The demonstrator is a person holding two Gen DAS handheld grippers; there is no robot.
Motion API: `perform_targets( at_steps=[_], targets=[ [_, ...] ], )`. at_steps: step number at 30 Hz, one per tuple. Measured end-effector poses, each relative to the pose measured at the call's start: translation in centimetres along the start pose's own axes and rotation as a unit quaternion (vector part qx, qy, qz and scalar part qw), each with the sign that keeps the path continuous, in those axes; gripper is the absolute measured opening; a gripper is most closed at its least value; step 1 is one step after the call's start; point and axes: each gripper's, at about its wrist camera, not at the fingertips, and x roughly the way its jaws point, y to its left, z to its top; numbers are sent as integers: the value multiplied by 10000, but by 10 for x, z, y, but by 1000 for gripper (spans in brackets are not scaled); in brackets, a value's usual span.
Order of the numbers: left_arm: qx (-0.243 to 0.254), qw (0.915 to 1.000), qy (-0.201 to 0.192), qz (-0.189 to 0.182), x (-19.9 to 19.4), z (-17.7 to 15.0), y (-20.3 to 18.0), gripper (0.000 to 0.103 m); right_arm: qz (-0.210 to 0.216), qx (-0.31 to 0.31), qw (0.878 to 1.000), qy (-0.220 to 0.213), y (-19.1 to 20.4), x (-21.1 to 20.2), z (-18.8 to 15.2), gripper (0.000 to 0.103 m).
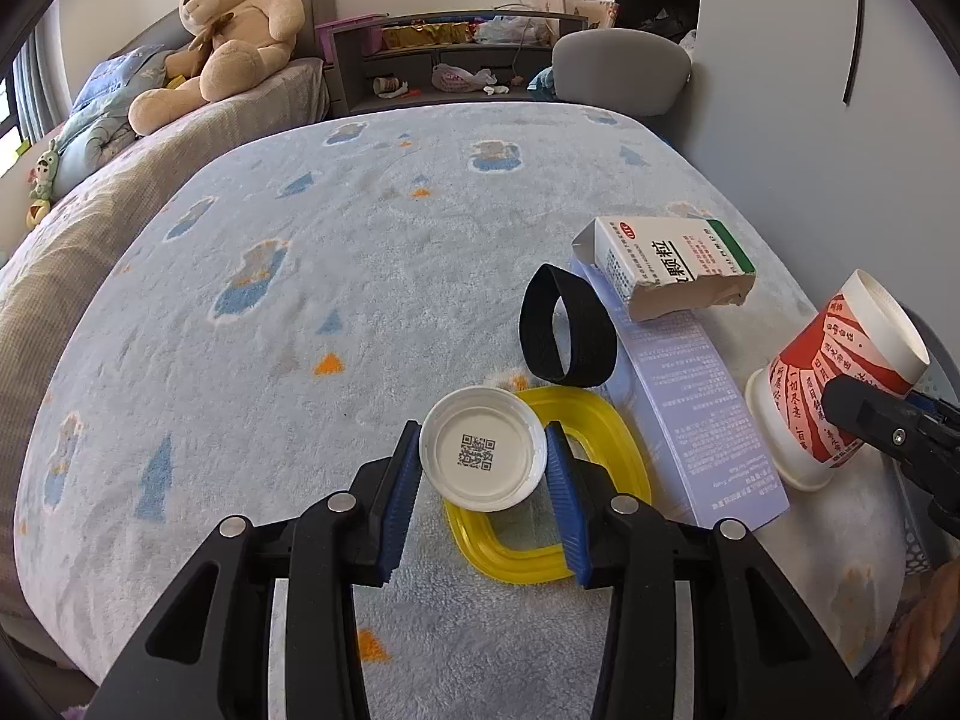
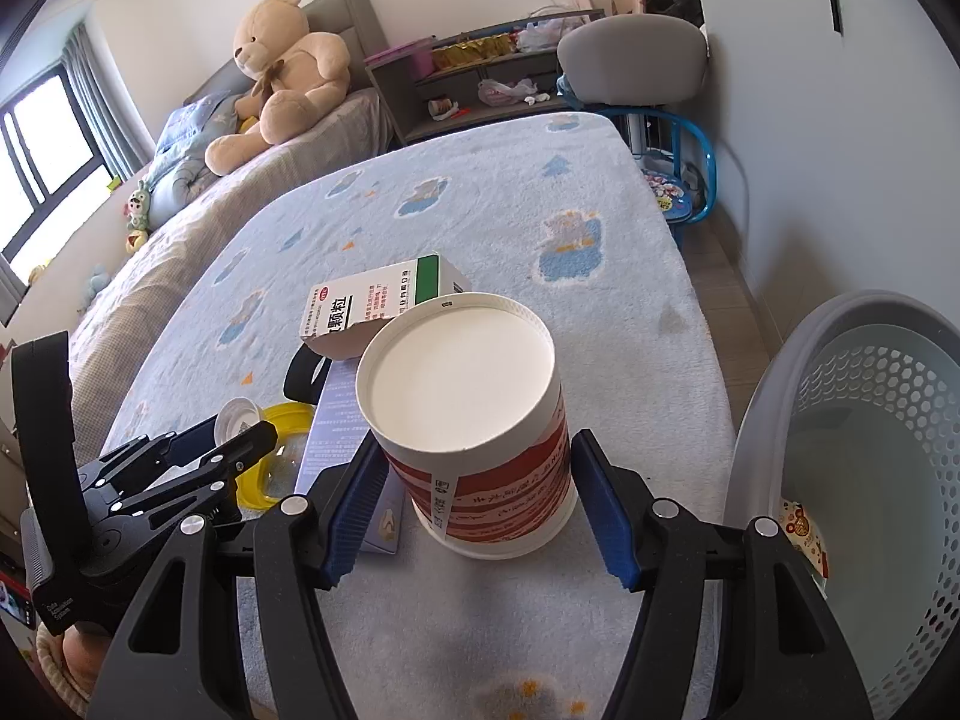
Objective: Collect trash
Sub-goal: 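Carry the cup and lid over the grey basket with both grippers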
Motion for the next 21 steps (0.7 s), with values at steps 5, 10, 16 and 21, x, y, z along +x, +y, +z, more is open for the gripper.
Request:
perform_targets(
  at_steps=[5, 10, 16, 21],
  targets=[
    [-48, 10000, -80, 26, -9, 0, 4, 40, 23, 76, 10000, -23, -4, -4, 0, 61],
    [-37, 9997, -234, 76, -24, -1, 1, 40, 33, 99, 9999, -116, -7, -14, -2, 61],
    [-15, 9991, -416, 76, -49, -6, -12, 40, 25, 116, 9993, -363, -11, -46, -7, 61],
    [-44, 9988, -468, -100, -69, -10, -34, 40, -68, 141, 9979, -633, -21, -82, -15, 61]
  ],
)
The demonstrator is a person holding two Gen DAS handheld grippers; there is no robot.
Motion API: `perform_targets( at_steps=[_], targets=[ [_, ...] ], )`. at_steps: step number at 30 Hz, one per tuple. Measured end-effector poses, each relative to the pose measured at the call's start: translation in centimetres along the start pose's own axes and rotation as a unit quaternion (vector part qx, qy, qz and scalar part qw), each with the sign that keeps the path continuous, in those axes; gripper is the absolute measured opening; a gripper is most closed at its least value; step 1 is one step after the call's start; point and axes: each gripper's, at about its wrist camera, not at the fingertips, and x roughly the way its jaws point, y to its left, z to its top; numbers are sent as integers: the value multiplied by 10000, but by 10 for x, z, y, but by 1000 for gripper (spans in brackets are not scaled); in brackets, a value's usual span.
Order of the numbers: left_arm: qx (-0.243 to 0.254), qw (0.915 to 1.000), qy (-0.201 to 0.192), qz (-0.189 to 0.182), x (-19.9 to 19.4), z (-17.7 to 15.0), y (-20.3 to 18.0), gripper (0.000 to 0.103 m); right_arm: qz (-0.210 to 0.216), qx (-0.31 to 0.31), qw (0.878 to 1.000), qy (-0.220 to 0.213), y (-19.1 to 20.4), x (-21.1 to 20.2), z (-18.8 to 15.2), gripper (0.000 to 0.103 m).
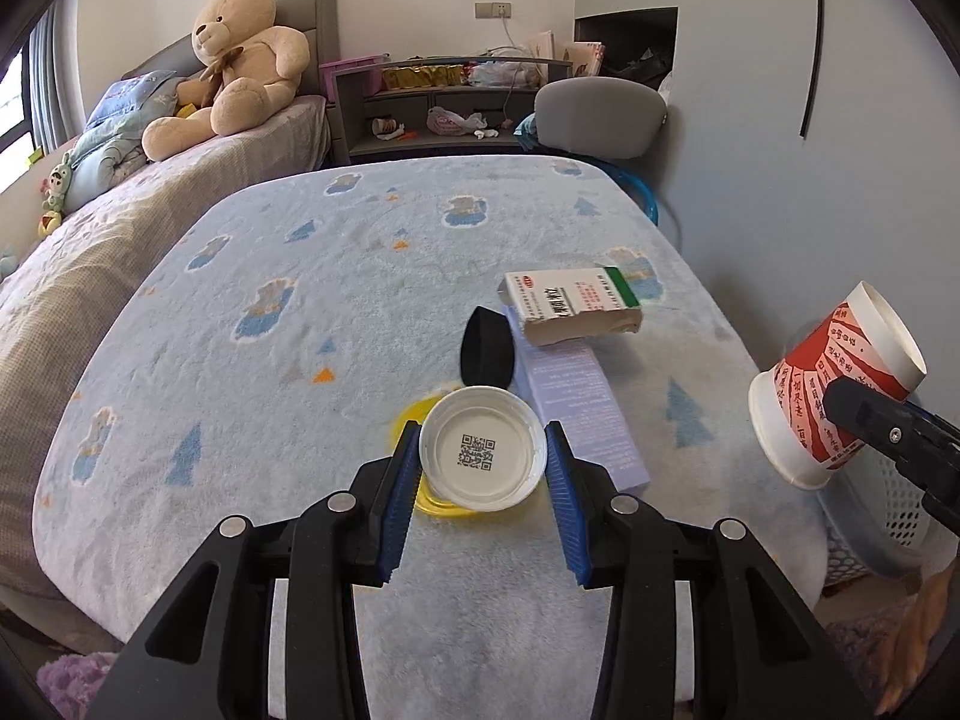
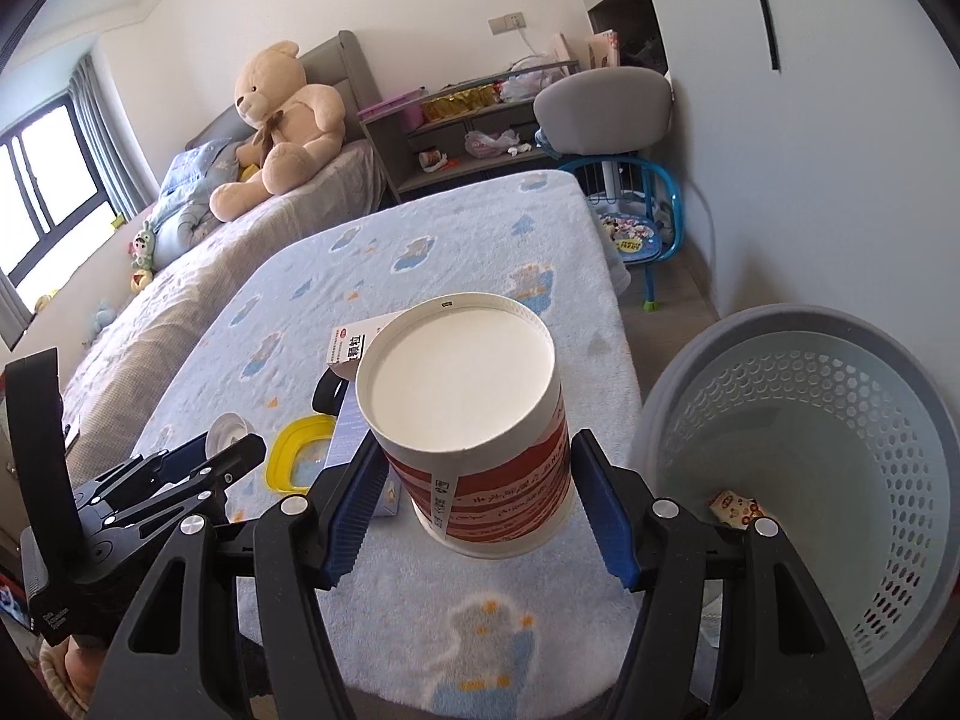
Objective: Collect trash
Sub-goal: 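Carry the cup and lid over the grey basket with both grippers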
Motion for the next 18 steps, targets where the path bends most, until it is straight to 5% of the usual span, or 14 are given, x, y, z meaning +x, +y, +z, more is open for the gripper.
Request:
perform_targets(
  at_steps=[18],
  targets=[
    [687, 9939, 99, -860, -14, 16, -158, 40, -1020, 442, 9938, -66, -125, -74, -5, 61]
  ],
)
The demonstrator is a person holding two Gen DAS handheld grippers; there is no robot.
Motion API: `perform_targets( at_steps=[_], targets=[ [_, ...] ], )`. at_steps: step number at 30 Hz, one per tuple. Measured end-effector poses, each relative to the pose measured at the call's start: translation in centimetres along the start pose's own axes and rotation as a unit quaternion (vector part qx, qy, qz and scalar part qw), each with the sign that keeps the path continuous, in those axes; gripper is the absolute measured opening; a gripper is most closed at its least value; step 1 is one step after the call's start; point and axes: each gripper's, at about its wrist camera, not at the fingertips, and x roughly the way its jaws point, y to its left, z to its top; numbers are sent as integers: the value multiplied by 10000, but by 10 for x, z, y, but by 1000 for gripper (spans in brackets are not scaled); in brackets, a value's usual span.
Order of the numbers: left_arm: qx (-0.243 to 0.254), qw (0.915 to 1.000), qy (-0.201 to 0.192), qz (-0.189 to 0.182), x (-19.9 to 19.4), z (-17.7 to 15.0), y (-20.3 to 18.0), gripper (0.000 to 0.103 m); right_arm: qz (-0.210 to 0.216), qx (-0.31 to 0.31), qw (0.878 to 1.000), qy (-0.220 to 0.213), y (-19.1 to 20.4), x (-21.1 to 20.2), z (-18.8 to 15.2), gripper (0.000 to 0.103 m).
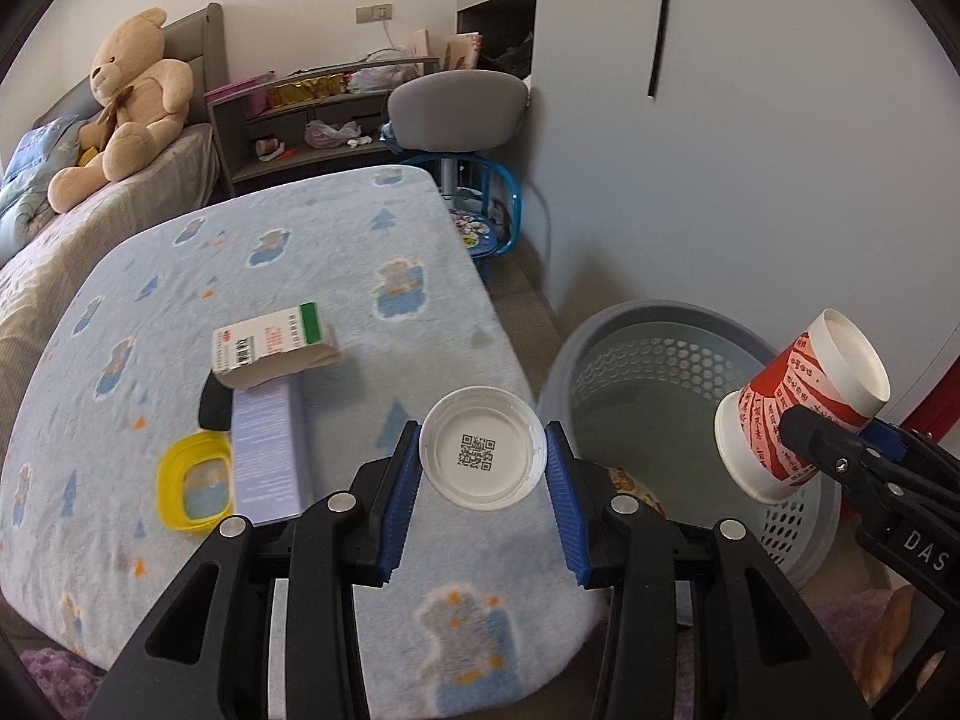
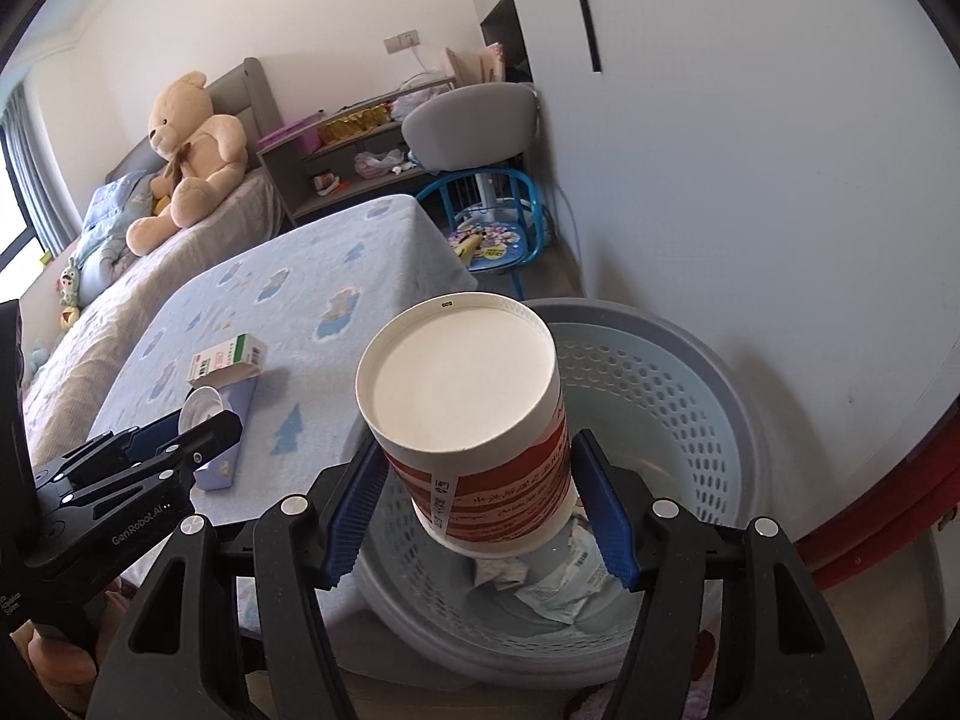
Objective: Collect trash
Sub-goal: 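Carry the cup and lid over the grey basket with both grippers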
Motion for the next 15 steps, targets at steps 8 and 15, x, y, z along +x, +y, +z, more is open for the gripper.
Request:
perform_targets(
  at_steps=[8, 15],
  targets=[
    [333, 9988, 214, -282, 23, 11, -49, 40, -240, 308, 9992, 105, -38, 6, -1, 61],
    [554, 9968, 432, -384, 44, 11, -69, 40, -234, 627, 9975, 214, -57, 15, -5, 61]
  ],
)
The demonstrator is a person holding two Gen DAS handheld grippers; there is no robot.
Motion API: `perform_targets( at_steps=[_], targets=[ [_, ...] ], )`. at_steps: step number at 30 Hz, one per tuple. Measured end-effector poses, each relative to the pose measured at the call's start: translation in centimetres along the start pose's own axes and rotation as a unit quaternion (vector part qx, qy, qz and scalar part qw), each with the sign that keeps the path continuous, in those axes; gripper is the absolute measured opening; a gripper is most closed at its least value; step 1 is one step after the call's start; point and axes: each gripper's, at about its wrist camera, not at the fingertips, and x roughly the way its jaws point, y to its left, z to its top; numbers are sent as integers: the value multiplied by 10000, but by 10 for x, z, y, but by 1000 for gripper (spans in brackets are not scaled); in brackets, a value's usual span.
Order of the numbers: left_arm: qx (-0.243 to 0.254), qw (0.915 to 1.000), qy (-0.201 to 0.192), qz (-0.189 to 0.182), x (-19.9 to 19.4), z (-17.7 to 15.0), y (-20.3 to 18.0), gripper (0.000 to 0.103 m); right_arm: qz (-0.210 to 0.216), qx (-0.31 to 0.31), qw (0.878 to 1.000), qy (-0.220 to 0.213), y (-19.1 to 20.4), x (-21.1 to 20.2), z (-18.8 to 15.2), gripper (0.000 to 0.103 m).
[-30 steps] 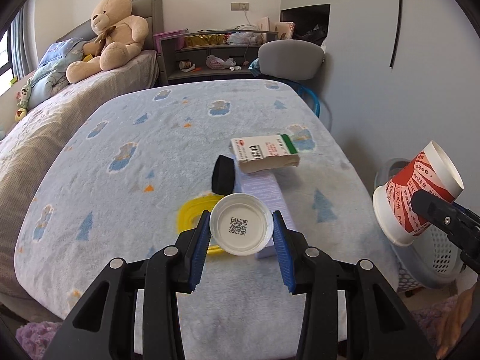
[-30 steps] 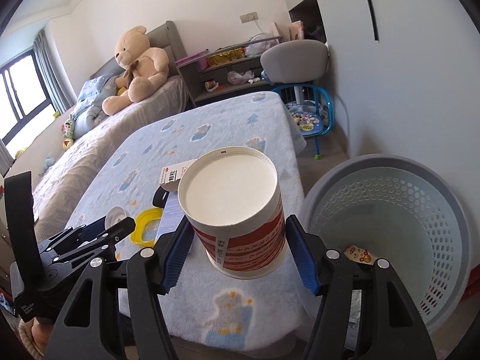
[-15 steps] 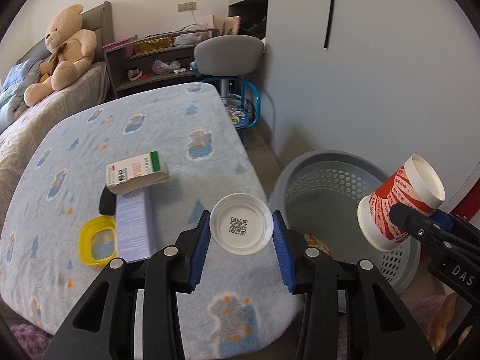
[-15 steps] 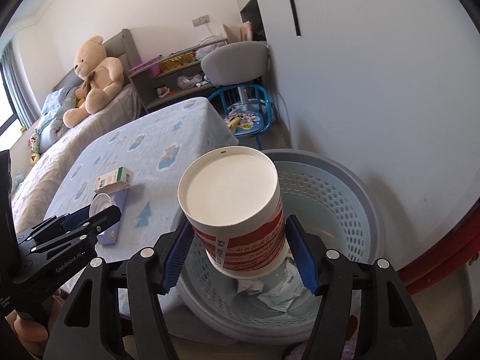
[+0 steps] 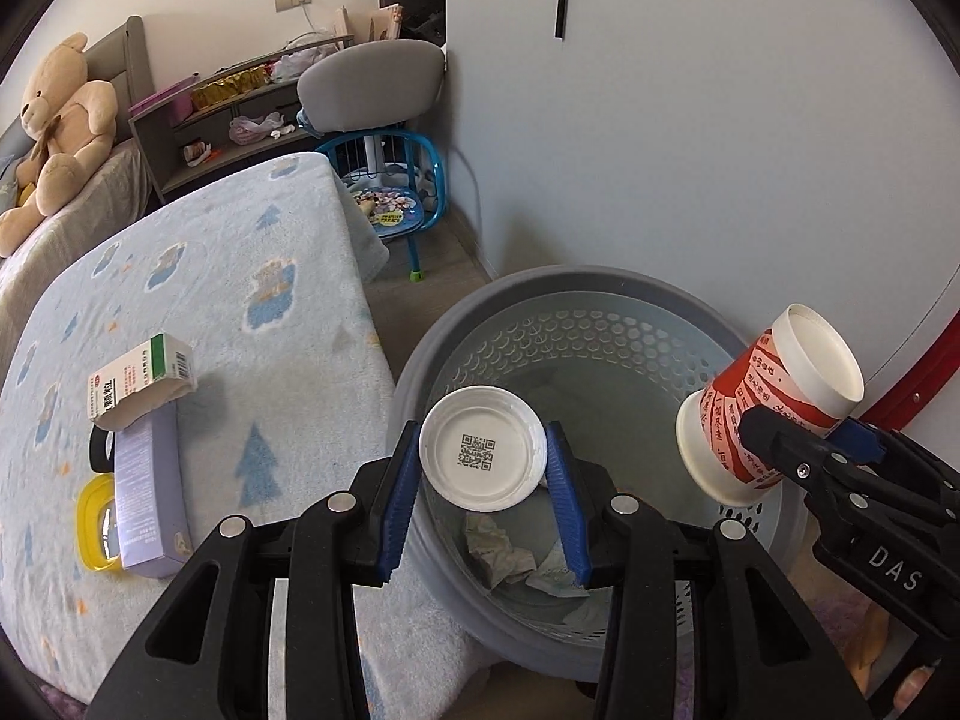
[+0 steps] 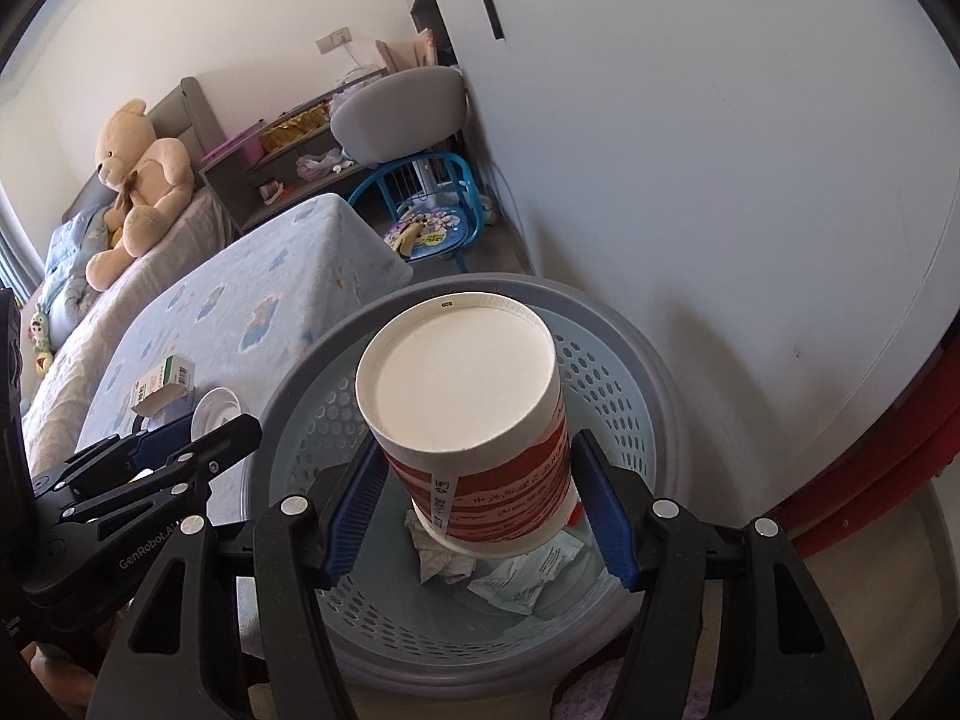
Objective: Collect trash
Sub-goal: 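Carry the cup and lid over the grey basket with both grippers, then open both grippers to drop the cup and lid into the basket, then move both grippers back over the table toward the boxes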
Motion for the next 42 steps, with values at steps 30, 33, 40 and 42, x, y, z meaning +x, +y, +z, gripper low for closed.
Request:
perform_targets(
  at_steps=[30, 33, 40, 42],
  targets=[
    [-174, 9997, -31, 148, 0, 3, 1, 66, -114, -12, 9999, 16, -1, 8, -1, 73],
    [-204, 9997, -32, 154, -2, 2, 2, 66, -120, -17, 9999, 14, 0, 7, -1, 74],
    [-293, 9994, -50, 154, -7, -2, 10, 68, -124, -64, 9999, 44, 3, 9, -3, 75],
    [-316, 9994, -53, 156, -9, -4, 13, 68, -104, -77, 9999, 58, 4, 10, -4, 76]
  ],
)
